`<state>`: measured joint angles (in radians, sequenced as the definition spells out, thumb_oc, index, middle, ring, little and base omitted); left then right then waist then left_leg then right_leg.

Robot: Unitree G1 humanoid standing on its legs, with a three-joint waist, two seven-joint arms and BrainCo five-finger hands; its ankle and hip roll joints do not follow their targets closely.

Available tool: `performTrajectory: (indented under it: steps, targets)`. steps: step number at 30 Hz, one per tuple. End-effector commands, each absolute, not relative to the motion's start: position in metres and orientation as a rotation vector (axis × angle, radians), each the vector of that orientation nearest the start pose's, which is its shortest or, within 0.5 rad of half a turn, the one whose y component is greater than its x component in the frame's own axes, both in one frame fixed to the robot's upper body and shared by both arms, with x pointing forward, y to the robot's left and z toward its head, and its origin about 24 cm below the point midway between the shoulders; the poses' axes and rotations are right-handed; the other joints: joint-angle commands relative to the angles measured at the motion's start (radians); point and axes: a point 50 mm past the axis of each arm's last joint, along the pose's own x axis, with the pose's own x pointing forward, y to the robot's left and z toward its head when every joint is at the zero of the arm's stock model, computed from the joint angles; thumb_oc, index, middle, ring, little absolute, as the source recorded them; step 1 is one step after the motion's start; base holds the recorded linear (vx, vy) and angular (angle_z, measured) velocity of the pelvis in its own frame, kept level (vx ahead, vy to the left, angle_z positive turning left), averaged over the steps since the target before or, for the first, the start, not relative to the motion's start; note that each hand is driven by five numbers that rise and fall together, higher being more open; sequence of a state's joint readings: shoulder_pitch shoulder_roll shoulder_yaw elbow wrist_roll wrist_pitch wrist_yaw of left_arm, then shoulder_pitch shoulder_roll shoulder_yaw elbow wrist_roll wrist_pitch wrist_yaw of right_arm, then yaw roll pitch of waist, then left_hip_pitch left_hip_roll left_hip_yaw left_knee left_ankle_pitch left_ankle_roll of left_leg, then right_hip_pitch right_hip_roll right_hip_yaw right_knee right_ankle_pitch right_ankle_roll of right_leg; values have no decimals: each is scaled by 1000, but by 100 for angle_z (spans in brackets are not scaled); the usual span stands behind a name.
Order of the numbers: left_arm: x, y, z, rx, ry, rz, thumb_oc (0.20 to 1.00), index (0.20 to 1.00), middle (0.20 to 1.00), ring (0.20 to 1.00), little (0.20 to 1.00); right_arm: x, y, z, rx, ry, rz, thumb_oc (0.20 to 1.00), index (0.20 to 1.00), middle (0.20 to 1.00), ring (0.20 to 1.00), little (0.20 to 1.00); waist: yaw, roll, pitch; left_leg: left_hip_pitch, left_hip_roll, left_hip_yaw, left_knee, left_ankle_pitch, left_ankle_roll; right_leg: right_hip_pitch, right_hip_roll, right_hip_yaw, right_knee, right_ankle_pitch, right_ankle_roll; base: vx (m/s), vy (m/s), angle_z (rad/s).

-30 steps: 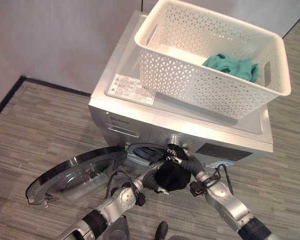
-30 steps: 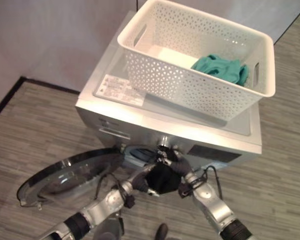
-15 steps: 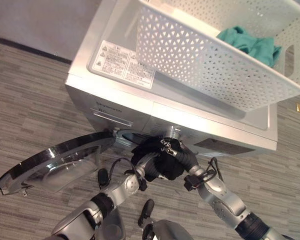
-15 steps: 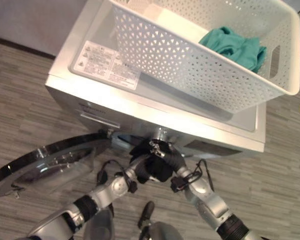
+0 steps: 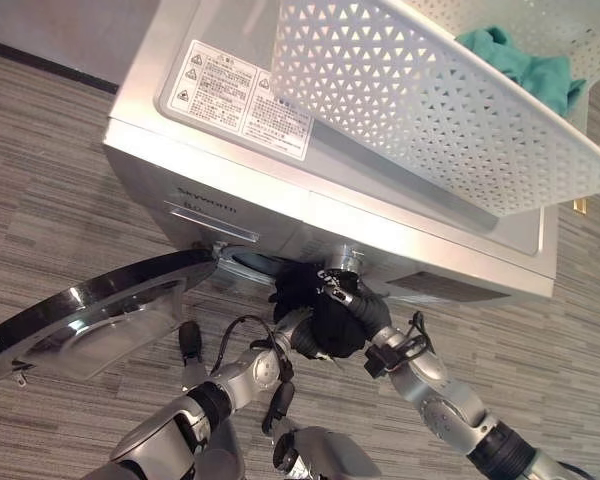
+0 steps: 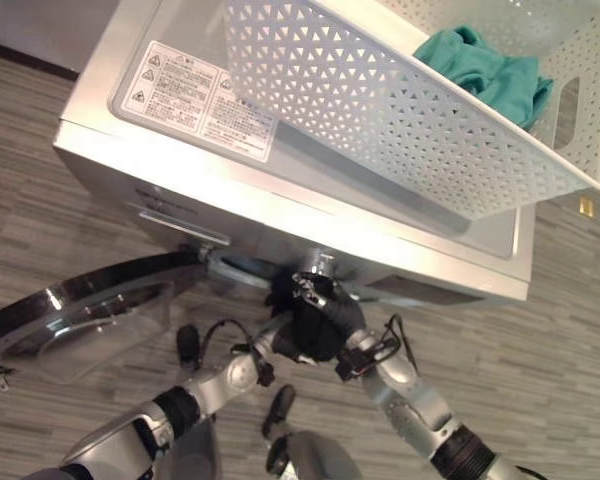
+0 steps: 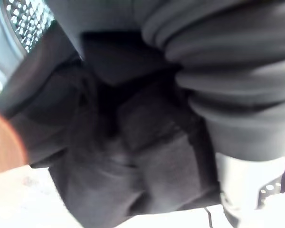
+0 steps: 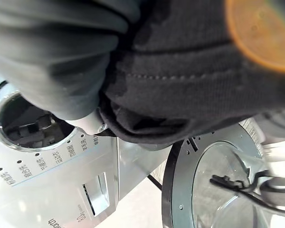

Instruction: Grab the laundry basket,head to the washer,open it,put in the laundry and shut it.

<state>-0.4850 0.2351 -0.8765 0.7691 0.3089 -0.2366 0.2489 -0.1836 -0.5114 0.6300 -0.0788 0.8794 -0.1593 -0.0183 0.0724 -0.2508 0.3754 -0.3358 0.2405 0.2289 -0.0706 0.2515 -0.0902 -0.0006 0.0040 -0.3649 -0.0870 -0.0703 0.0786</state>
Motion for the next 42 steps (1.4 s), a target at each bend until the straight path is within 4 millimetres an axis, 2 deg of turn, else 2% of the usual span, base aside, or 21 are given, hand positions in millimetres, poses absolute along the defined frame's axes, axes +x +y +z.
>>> performTrajectory:
  steps: [1, 6, 7, 8, 9, 10, 11, 17, 21, 23, 24, 30, 32, 33, 35, 36, 37, 39, 40, 41, 42]
  targets:
    - [257, 31, -50, 808, 90, -733, 1000, 1000, 1000, 1000, 1000, 243, -86, 188, 548, -552, 785, 200, 200, 200, 200, 200, -2, 6, -8, -18, 104, -12, 1, 10, -65, -135, -1, -10, 326, -175, -41, 0, 0, 0]
    - [269, 23, -39, 695, 101, -665, 1000, 1000, 1000, 1000, 1000, 241, -88, 186, 553, -539, 794, 200, 200, 200, 200, 200, -9, -7, -4, -30, 109, -12, 1, 18, -69, -144, 8, -17, 333, -178, -50, 0, 0, 0]
    - [272, 22, -35, 667, 97, -647, 884, 884, 884, 884, 884, 241, -89, 187, 554, -539, 791, 200, 200, 200, 200, 200, -11, -8, -3, -34, 109, -12, 2, 19, -70, -145, 9, -19, 331, -177, -51, 0, 0, 0]
    - [274, 19, -31, 646, 89, -634, 570, 570, 570, 570, 570, 241, -91, 186, 553, -535, 786, 200, 200, 200, 200, 200, -12, -9, -2, -36, 109, -13, 2, 20, -71, -145, 10, -20, 330, -176, -51, 0, 0, 0]
    - [277, 17, -27, 616, 84, -612, 479, 479, 479, 479, 479, 242, -91, 184, 551, -527, 776, 200, 200, 200, 200, 200, -14, -10, -1, -38, 110, -12, 1, 21, -72, -146, 10, -22, 330, -176, -52, 0, 0, 0]
    - [278, 17, -27, 616, 84, -612, 432, 432, 432, 432, 432, 242, -91, 184, 550, -527, 776, 200, 200, 200, 200, 200, -15, -10, -1, -38, 110, -12, 1, 21, -72, -147, 10, -22, 331, -176, -52, 0, 0, 0]
    - [288, 10, -12, 571, 47, -570, 200, 200, 200, 200, 200, 243, -94, 179, 545, -502, 758, 200, 200, 200, 200, 200, -24, -12, 3, -43, 110, -12, 1, 24, -74, -151, 11, -24, 332, -175, -55, 0, 0, 0]
    - [302, 3, 11, 547, -42, -543, 200, 200, 200, 200, 200, 247, -95, 166, 515, -439, 732, 200, 200, 200, 200, 200, -37, -6, 19, -59, 114, -10, -1, 33, -77, -172, 10, -29, 348, -178, -57, -16, 9, -1]
    - [307, 8, 15, 531, -49, -503, 200, 200, 200, 200, 200, 250, -95, 159, 482, -405, 718, 200, 200, 200, 200, 200, -38, 4, 32, -70, 117, -12, -4, 40, -79, -195, 7, -33, 367, -180, -57, -47, 28, -7]
    - [307, 13, 14, 496, -30, -477, 200, 200, 200, 200, 200, 251, -97, 156, 466, -393, 707, 567, 567, 567, 567, 567, -37, 8, 36, -74, 119, -14, -5, 43, -80, -201, 5, -35, 372, -181, -58, -18, 11, -2]
    - [307, 16, 11, 481, -13, -462, 200, 200, 200, 200, 200, 252, -97, 154, 452, -387, 703, 1000, 1000, 1000, 1000, 1000, -37, 10, 39, -75, 119, -14, -5, 44, -80, -202, 5, -36, 373, -182, -59, 0, 0, 0]
    - [300, 34, -7, 402, 80, -399, 200, 200, 200, 200, 200, 252, -111, 126, 314, -293, 638, 1000, 1000, 1000, 1000, 1000, -39, 22, 48, -71, 118, -10, -7, 49, -80, -202, 3, -37, 380, -187, -62, -4, 5, -2]
    - [294, 45, -19, 352, 138, -357, 200, 200, 200, 200, 200, 249, -125, 99, 270, -191, 569, 1000, 1000, 1000, 1000, 1000, -43, 27, 52, -68, 116, -10, -7, 49, -79, -201, 2, -36, 383, -188, -64, 0, 0, 0]
    - [293, 45, -19, 352, 139, -358, 200, 200, 200, 200, 200, 248, -125, 98, 270, -190, 568, 1000, 1000, 1000, 1000, 1000, -43, 27, 51, -68, 116, -10, -7, 49, -79, -201, 2, -36, 383, -188, -64, 0, 0, 0]
    - [288, 52, -28, 309, 180, -325, 200, 200, 200, 200, 200, 241, -136, 62, 241, -49, 520, 1000, 1000, 1000, 1000, 1000, -49, 26, 59, -69, 116, -10, -7, 52, -81, -198, 2, -35, 381, -186, -64, 0, 0, 0]
    - [288, 52, -28, 309, 180, -325, 200, 200, 200, 200, 200, 241, -136, 62, 242, -49, 520, 1000, 1000, 1000, 1000, 1000, -48, 26, 58, -69, 116, -10, -7, 52, -81, -199, 2, -35, 381, -186, -64, -31, 18, -3]
    - [287, 57, -32, 289, 206, -309, 200, 200, 200, 200, 200, 232, -147, 39, 211, 49, 501, 1000, 1000, 1000, 1000, 1000, -58, 21, 62, -71, 118, -10, -7, 53, -83, -202, 2, -30, 383, -185, -64, 0, 0, 0]
    - [288, 58, -31, 286, 206, -303, 200, 200, 200, 200, 200, 229, -151, 31, 178, 80, 492, 1000, 1000, 1000, 1000, 1000, -62, 18, 62, -71, 118, -9, -8, 53, -84, -204, 1, -28, 383, -184, -63, -8, 5, -2]
    - [289, 60, -31, 285, 203, -297, 200, 200, 200, 200, 200, 223, -158, 19, 151, 129, 476, 1000, 1000, 1000, 1000, 1000, -69, 15, 63, -71, 120, -8, -8, 53, -84, -207, 1, -26, 386, -184, -62, -26, 26, -4]
    - [292, 63, -30, 282, 206, -279, 200, 200, 200, 200, 200, 210, -175, -7, 98, 241, 416, 1000, 1000, 1000, 1000, 1000, -84, 11, 63, -71, 122, -6, -8, 53, -85, -210, 1, -22, 388, -185, -62, 0, 0, 0]
    - [292, 63, -30, 282, 206, -280, 200, 200, 200, 200, 200, 210, -175, -8, 98, 241, 416, 1000, 1000, 1000, 1000, 1000, -83, 11, 62, -72, 122, -6, -8, 53, -85, -211, 1, -22, 388, -185, -62, 0, 0, 0]
